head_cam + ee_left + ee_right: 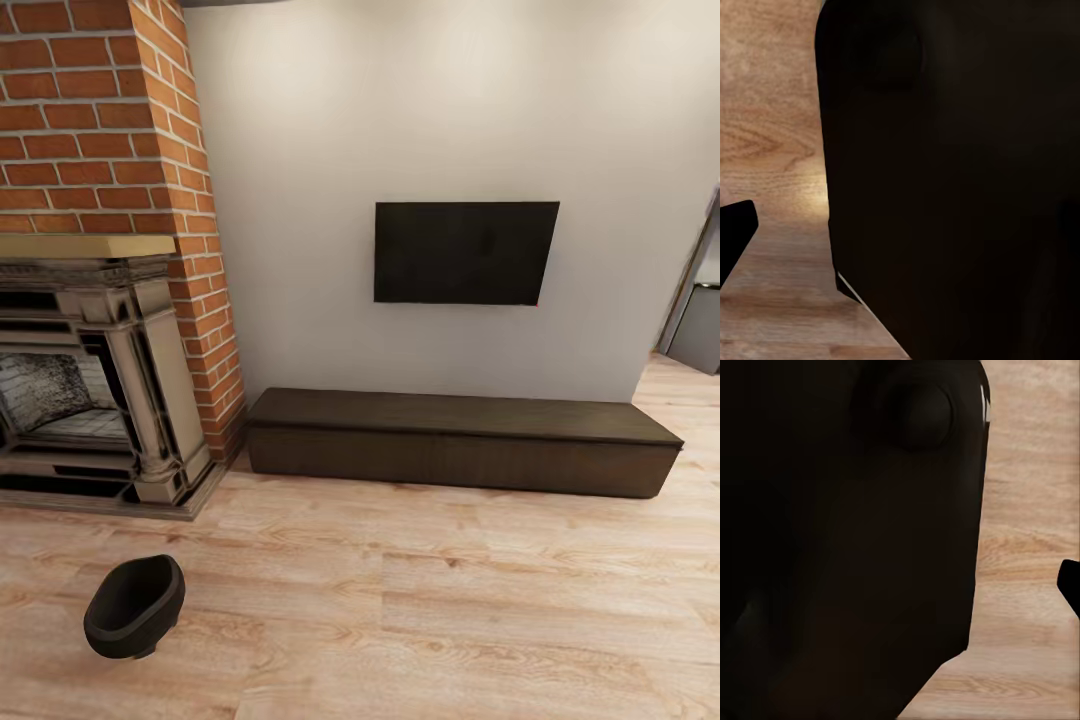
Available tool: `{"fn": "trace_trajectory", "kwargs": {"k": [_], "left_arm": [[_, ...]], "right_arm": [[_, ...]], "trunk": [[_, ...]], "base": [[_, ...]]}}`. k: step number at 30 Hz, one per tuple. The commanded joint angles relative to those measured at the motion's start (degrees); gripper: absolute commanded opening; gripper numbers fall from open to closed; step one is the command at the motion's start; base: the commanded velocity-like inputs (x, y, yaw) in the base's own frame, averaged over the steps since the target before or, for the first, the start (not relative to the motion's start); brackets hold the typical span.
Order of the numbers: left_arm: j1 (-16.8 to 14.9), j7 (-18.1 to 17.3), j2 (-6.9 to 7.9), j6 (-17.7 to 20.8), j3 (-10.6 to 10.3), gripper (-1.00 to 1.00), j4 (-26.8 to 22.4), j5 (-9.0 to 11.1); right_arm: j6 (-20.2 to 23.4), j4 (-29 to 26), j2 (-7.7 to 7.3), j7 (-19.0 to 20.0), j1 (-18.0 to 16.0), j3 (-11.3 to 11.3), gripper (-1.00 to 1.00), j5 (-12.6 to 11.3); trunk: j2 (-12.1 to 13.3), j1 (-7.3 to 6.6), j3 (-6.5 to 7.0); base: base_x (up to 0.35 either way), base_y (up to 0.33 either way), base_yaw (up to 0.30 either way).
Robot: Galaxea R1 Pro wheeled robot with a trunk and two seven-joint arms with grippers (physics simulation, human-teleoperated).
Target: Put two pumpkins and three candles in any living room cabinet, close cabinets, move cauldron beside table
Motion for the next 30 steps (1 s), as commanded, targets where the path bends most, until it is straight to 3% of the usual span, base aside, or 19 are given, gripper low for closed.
{"fn": "trace_trajectory", "kwargs": {"k": [1, 3, 12, 20, 30], "left_arm": [[0.0, 0.0, 0.0, 0.0, 0.0, 1.0, 0.0, 0.0], [-0.1, -0.2, -0.64, -0.6, 0.1, 1.0, -0.6, 0.2], [-0.3, -0.3, -0.2, -1.1, 0.2, 1.0, -2.4, 0.2], [-0.3, -0.3, -0.11, -1.2, 0.2, 1.0, -2.6, 0.2], [-0.3, -0.3, -0.09, -1.2, 0.1, 1.0, -2.6, 0.2]], "right_arm": [[0.0, 0.0, 0.0, 0.0, 0.0, 0.0, 1.0, 0.0], [0.4, -0.3, -0.2, 0.6, -0.7, 0.3, 1.0, 0.1], [-1.7, -1.5, 0.17, 0.3, -3.6, 0.0, 1.0, -0.2], [-4.3, -1.5, 0.07, 0.2, -3.8, -0.2, 1.0, -0.6], [-7.5, -1.5, 0.35, 0.1, -3.8, -0.2, 1.0, -0.5]], "trunk": [[0.0, 0.0, 0.0], [0.0, 0.0, 0.0], [0.0, 0.0, 0.0], [0.0, 0.0, -0.03], [0.0, 0.0, -0.05]], "base": [[0.0, 0.0, 0.0], [0.0, 0.0, 0.0], [0.0, 0.0, 0.0], [0.0, 0.0, 0.01], [0.0, 0.0, 0.248]]}}
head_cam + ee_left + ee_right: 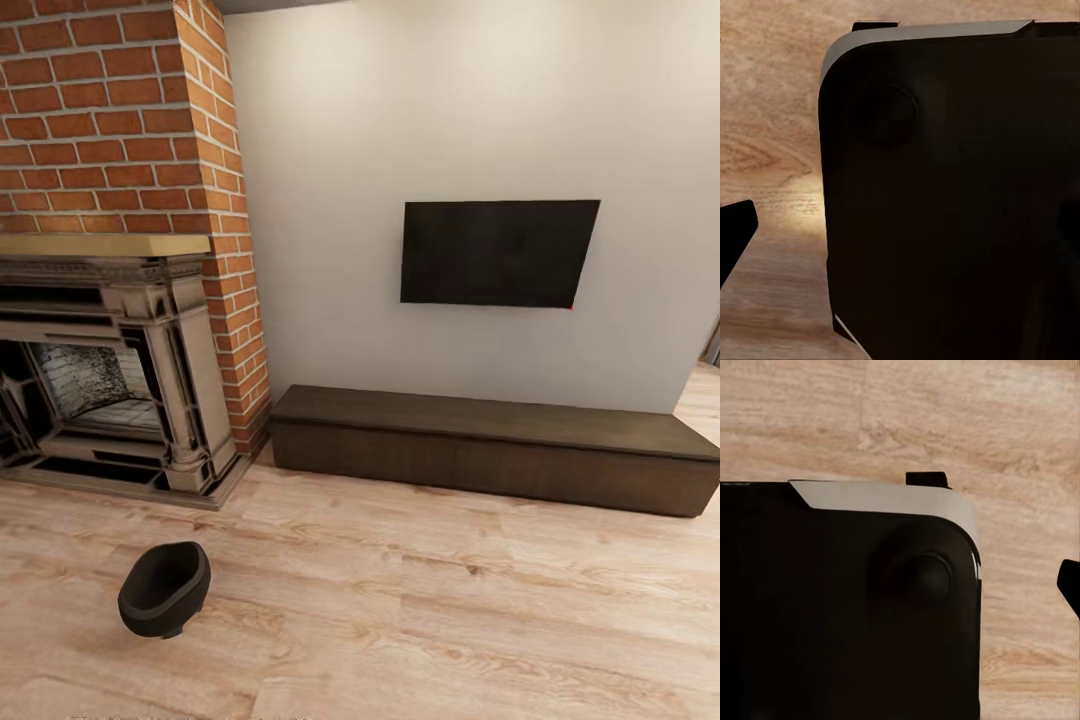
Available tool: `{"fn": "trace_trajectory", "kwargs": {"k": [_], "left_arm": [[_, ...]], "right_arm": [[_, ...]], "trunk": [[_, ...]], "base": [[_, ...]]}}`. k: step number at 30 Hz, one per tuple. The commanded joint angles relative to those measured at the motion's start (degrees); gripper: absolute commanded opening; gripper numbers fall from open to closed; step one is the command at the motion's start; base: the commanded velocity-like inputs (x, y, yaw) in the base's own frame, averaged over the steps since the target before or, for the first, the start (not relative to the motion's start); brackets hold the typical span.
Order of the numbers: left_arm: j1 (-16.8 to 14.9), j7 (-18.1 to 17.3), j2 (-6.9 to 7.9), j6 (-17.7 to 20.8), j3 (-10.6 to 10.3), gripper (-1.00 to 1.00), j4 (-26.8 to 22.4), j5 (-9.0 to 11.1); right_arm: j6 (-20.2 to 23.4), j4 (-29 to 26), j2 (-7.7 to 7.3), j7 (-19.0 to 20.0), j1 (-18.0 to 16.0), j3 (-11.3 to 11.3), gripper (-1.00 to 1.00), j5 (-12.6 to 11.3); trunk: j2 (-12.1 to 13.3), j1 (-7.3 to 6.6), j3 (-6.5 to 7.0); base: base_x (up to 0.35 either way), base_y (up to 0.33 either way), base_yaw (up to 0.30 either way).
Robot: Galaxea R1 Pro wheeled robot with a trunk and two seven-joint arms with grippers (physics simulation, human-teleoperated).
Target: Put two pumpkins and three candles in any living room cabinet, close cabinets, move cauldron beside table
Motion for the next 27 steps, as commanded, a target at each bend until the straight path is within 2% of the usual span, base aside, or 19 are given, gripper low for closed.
{"fn": "trace_trajectory", "kwargs": {"k": [1, 2, 14, 20, 27], "left_arm": [[0.0, 0.0, 0.0, 0.0, 0.0, 1.0, 0.0, 0.0], [0.0, 0.0, 0.0, 0.0, 0.0, 1.0, -0.1, 0.0], [0.0, -0.2, -0.66, 0.0, 0.0, 1.0, -0.9, 0.0], [0.0, -0.3, -0.37, 0.1, 0.0, 1.0, -0.5, -0.1], [0.0, -0.3, -0.27, 0.1, 0.0, 1.0, -0.5, 0.1]], "right_arm": [[-0.3, 0.0, -0.02, 0.0, 0.0, 0.0, 1.0, 0.0], [-6.1, 0.0, -0.11, 0.0, 0.0, 0.0, 1.0, 0.0], [-5.8, 0.0, -0.15, 0.4, 0.0, 0.3, 1.0, 0.4], [-5.8, 0.0, 0.02, 0.4, 0.0, 0.3, 1.0, 0.5], [-5.8, 0.0, -0.08, 0.1, -0.1, 0.3, 1.0, 0.5]], "trunk": [[0.0, 0.0, 0.0], [0.0, 0.0, 0.0], [0.0, 0.0, 0.0], [0.0, 0.0, -0.03], [0.0, 0.0, -0.67]], "base": [[0.0, 0.0, 0.185], [0.0, 0.0, 0.119], [0.0, 0.0, 0.02], [0.0, 0.0, 0.0], [0.0, 0.0, 0.0]]}}
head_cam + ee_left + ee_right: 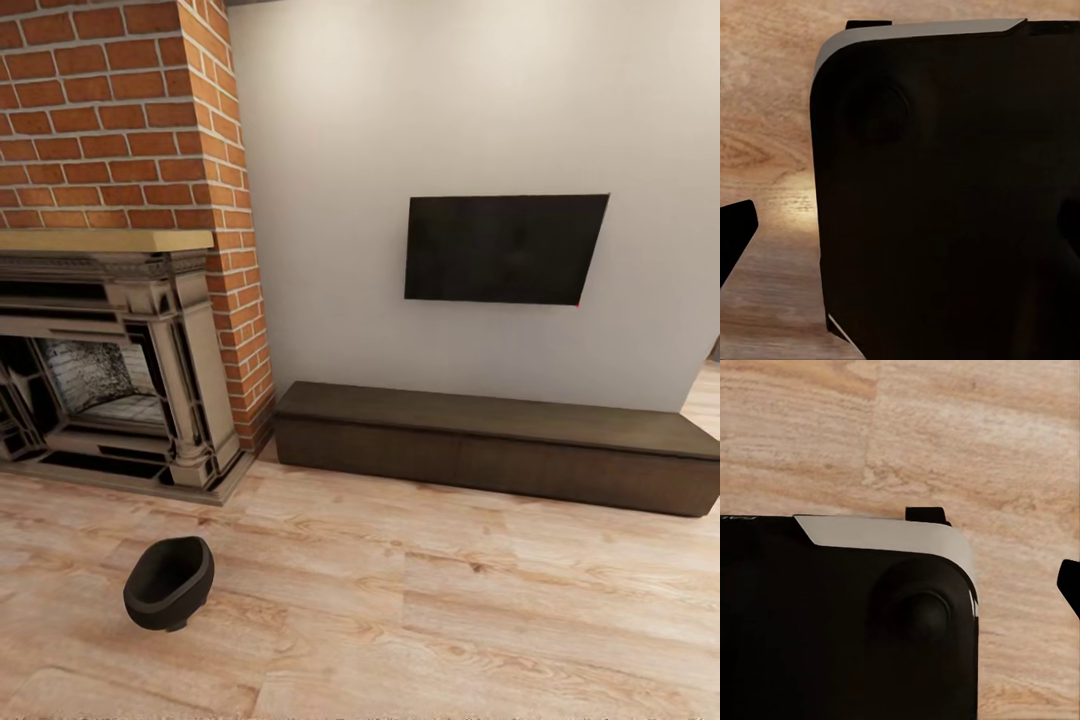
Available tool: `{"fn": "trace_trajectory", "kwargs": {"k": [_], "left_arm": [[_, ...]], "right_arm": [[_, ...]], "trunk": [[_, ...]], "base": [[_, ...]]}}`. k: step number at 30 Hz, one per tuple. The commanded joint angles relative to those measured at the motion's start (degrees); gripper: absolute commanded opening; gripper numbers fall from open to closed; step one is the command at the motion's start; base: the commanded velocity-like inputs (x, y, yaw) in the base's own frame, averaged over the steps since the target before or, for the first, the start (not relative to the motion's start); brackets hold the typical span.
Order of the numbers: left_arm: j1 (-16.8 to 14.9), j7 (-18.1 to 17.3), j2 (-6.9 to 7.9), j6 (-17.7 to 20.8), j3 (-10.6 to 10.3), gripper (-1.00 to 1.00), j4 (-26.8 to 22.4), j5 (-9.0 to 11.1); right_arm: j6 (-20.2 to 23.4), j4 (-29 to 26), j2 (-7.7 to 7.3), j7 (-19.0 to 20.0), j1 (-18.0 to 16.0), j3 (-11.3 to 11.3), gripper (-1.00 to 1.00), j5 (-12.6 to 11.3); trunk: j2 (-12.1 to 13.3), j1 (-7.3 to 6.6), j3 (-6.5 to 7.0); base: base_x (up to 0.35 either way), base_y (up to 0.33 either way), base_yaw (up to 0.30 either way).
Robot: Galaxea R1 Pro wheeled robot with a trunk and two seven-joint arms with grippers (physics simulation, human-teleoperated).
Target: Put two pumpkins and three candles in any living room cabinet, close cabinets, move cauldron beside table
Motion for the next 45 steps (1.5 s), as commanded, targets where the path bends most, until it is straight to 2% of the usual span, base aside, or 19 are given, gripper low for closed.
{"fn": "trace_trajectory", "kwargs": {"k": [1, 32, 45], "left_arm": [[0.0, 0.0, 0.0, 0.0, 0.0, 1.0, 0.0, 0.0], [0.0, 0.2, 0.15, 0.0, 0.2, 1.0, 0.0, 0.1], [0.0, 0.2, 0.15, 0.0, 0.3, 1.0, 0.0, 0.1]], "right_arm": [[0.0, 0.0, 0.03, 0.0, 0.0, 0.0, 1.0, 0.0], [0.0, 0.0, -0.05, 0.3, 0.0, 0.0, 1.0, 0.1], [-0.2, 0.0, -0.01, 0.3, 0.0, 0.0, 1.0, 0.1]], "trunk": [[0.0, 0.0, -0.1], [0.0, 0.0, -2.98], [0.0, 0.0, -4.19]], "base": [[0.0, 0.0, 0.0], [0.093, 0.0, 0.0], [0.015, 0.0, 0.0]]}}
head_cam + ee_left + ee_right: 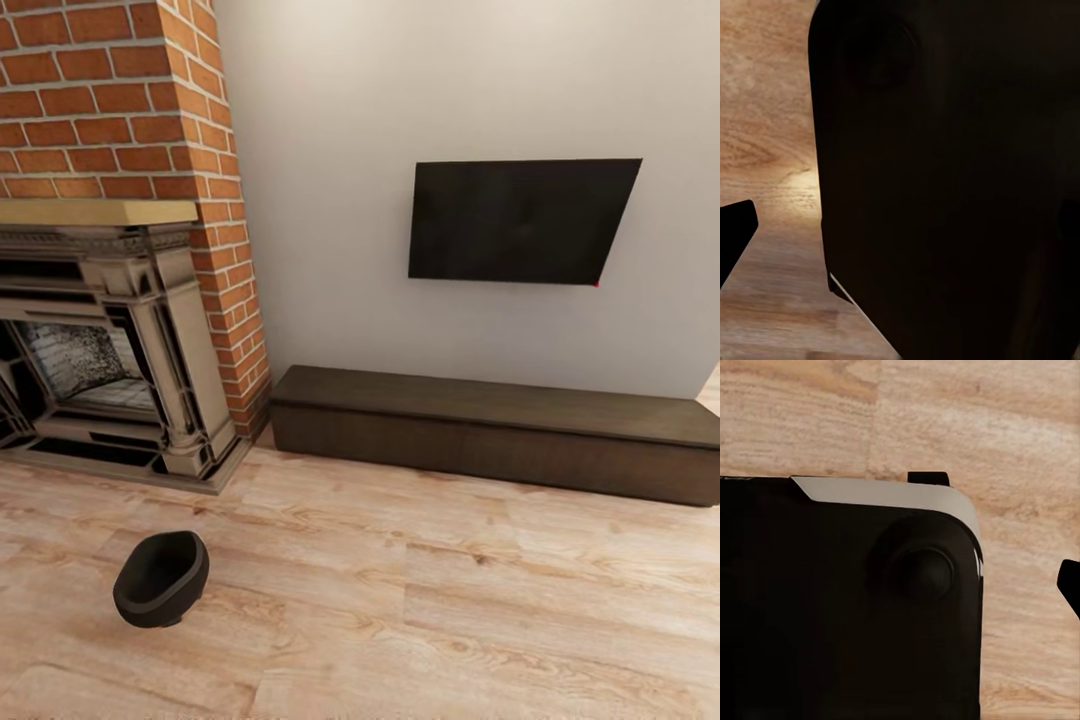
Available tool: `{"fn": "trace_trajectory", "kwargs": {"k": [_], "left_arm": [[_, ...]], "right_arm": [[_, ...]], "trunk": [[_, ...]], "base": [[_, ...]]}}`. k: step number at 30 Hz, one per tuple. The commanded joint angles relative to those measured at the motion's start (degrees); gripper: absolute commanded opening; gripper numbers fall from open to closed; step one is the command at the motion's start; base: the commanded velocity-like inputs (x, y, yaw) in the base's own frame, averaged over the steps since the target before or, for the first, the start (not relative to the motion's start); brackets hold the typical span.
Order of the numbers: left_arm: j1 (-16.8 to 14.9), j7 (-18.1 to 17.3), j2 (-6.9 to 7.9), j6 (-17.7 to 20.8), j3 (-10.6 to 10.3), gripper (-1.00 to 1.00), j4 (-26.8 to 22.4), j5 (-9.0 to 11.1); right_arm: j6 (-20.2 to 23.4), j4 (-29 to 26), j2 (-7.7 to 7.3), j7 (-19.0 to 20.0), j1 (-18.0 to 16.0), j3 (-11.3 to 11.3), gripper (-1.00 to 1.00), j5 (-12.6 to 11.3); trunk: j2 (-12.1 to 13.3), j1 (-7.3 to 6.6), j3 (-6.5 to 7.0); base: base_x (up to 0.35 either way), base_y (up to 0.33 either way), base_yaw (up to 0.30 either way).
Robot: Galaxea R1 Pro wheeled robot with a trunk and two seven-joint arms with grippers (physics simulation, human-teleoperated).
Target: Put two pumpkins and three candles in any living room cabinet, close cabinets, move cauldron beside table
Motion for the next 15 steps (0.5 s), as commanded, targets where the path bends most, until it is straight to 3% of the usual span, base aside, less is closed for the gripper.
{"fn": "trace_trajectory", "kwargs": {"k": [1, 7, 15], "left_arm": [[0.0, 0.0, 0.01, 0.0, 0.0, 1.0, 0.0, 0.0], [0.0, 0.0, -0.02, 0.0, 0.0, 1.0, 0.0, 0.0], [0.0, 0.0, 0.01, 0.0, 0.0, 1.0, 0.0, 0.0]], "right_arm": [[0.0, 0.0, 0.0, 0.0, 0.0, 0.0, 1.0, 0.0], [-0.2, 0.0, 0.01, 0.0, 0.0, 0.0, 1.0, 0.0], [-0.3, 0.0, -0.04, 0.1, 0.0, 0.0, 1.0, -0.1]], "trunk": [[0.0, 0.0, -0.1], [0.0, 0.0, -0.66], [0.0, 0.0, -1.37]], "base": [[0.042, 0.0, 0.0], [0.096, 0.0, -0.015], [0.135, 0.0, -0.113]]}}
